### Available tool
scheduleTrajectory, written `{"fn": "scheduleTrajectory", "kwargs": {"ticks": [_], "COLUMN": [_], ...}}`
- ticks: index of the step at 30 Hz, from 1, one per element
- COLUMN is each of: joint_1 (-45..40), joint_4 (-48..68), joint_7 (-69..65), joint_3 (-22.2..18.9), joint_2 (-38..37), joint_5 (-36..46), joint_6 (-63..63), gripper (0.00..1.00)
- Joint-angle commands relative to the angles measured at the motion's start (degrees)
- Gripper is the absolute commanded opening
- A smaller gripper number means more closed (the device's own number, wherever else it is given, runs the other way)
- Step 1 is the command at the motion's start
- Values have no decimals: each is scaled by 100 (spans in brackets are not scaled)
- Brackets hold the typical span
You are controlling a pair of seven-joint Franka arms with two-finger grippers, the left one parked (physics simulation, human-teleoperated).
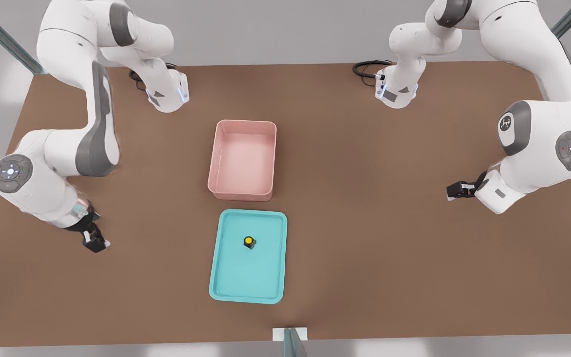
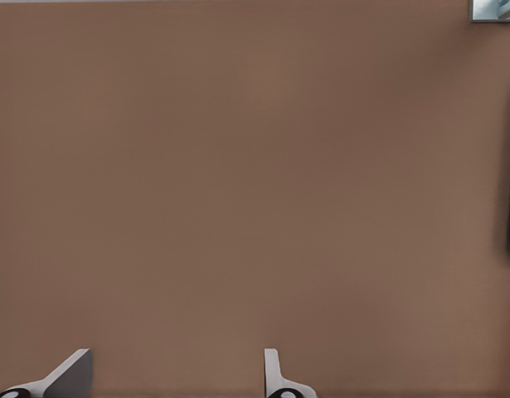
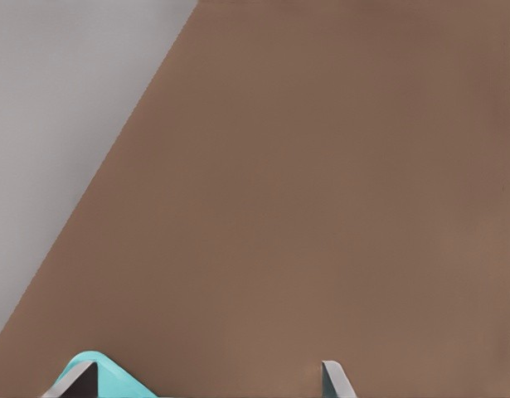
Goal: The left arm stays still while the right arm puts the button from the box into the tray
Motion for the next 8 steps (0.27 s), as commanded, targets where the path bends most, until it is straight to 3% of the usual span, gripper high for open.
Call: {"fn": "scheduleTrajectory", "kwargs": {"ticks": [1,2,3,8], "joint_1": [-200,-849,-1106,-1088], "joint_4": [17,17,17,17], "joint_7": [-6446,-6219,-6007,-5989], "joint_3": [1,763,1109,1065], "joint_2": [-19,-36,-36,-10], "joint_5": [93,41,31,58], "joint_6": [-1263,-1281,-1254,-1201], "gripper": [100,100,100,100]}}
